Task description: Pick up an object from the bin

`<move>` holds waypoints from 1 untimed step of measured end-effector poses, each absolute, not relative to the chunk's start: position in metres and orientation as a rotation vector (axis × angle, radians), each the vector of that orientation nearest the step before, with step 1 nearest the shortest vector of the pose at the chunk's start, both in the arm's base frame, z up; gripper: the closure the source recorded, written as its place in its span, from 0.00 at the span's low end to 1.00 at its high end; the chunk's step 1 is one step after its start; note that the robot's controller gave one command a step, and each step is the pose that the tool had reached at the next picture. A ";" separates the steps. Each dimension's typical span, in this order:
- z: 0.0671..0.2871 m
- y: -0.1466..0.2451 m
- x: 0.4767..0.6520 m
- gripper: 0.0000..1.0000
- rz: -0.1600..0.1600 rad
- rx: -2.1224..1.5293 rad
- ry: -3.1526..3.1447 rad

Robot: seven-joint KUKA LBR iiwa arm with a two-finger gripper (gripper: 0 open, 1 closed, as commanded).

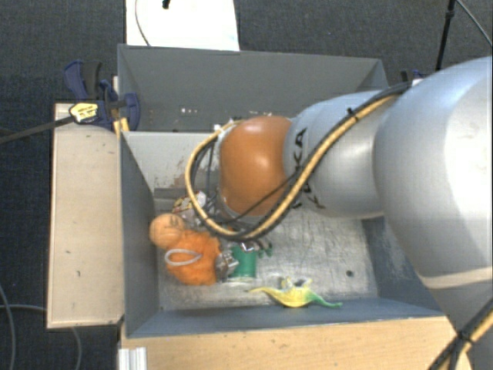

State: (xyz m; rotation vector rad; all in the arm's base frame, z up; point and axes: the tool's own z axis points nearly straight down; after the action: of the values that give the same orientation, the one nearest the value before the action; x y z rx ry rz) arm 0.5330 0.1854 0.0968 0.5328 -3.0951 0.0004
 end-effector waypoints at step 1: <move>0.073 0.196 0.520 1.00 0.001 0.999 -2.988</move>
Offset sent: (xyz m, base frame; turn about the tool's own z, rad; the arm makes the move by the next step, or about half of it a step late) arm 0.0000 0.0000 0.0000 0.0000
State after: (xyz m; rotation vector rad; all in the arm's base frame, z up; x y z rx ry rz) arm 0.5198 0.1957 0.0735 0.9988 -2.9882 0.0007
